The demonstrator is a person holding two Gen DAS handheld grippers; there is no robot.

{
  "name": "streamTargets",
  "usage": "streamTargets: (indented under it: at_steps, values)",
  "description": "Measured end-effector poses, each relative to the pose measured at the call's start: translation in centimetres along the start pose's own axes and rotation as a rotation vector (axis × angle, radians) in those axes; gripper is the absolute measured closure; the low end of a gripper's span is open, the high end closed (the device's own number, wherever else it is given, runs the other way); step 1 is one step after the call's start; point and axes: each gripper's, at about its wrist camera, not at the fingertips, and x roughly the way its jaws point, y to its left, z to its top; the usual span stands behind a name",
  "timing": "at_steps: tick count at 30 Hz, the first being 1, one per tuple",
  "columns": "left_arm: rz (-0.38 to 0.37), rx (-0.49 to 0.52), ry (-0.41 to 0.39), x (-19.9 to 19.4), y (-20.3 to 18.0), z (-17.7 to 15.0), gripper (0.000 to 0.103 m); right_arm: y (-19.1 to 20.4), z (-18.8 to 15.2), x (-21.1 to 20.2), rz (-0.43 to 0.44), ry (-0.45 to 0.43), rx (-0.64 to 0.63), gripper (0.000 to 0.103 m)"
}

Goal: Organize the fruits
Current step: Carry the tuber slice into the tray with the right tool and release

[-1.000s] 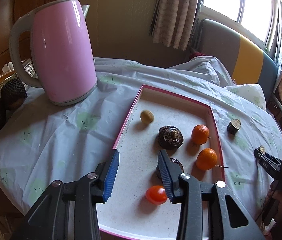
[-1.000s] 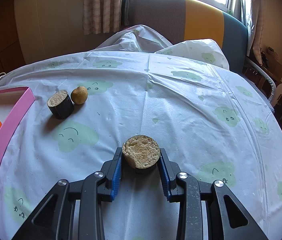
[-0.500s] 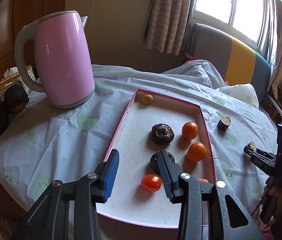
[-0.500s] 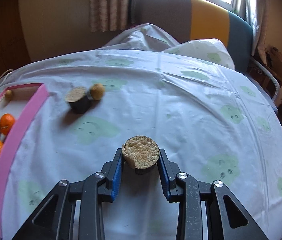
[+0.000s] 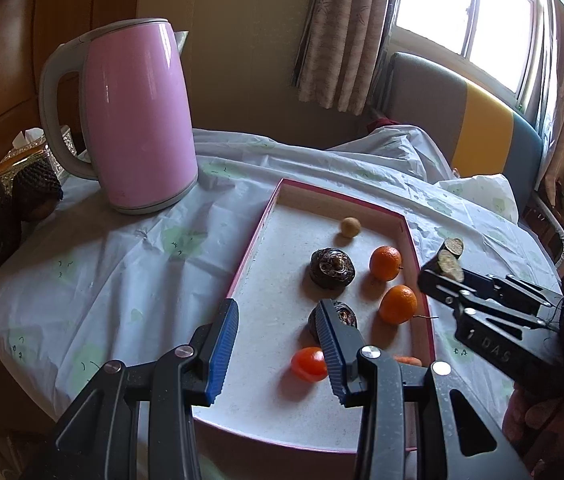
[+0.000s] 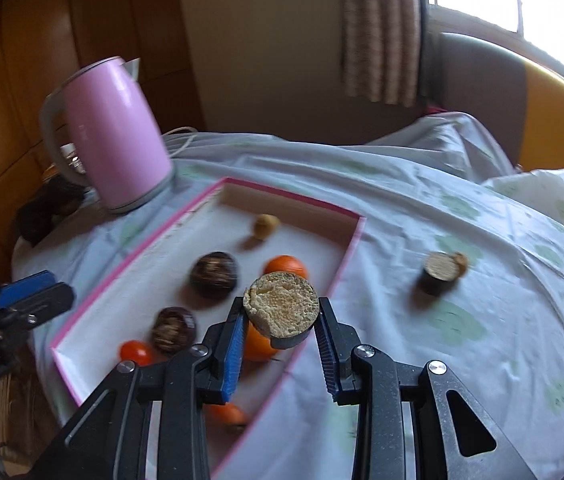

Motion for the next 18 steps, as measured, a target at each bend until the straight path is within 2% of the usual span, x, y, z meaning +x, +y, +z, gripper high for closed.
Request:
streamTargets:
  at_steps: [6,12,14,18]
  values:
    - [0.006,-0.024,0.019,0.6,0.7,-0.2,0.062,2.0,0.8,1.6,0.066,0.044,-0.010,0.069]
    - [0.012,-0.025,0.029,0.9,0.9,-0.5,0.062,3.1,0.6,3.1,0.063,0.065,-0.035,0.066]
    - [0.007,-0.027,0.035,1.0,0.8,-0.5,0.062,2.9,0.5,3.0,0.064,0.064,-0.024,0.055]
    - [0.006,-0.013,0.037,1.2,0.4,-0.4,0.062,2.3,0.1,2.1,0.051,0.033,-0.005,0.055]
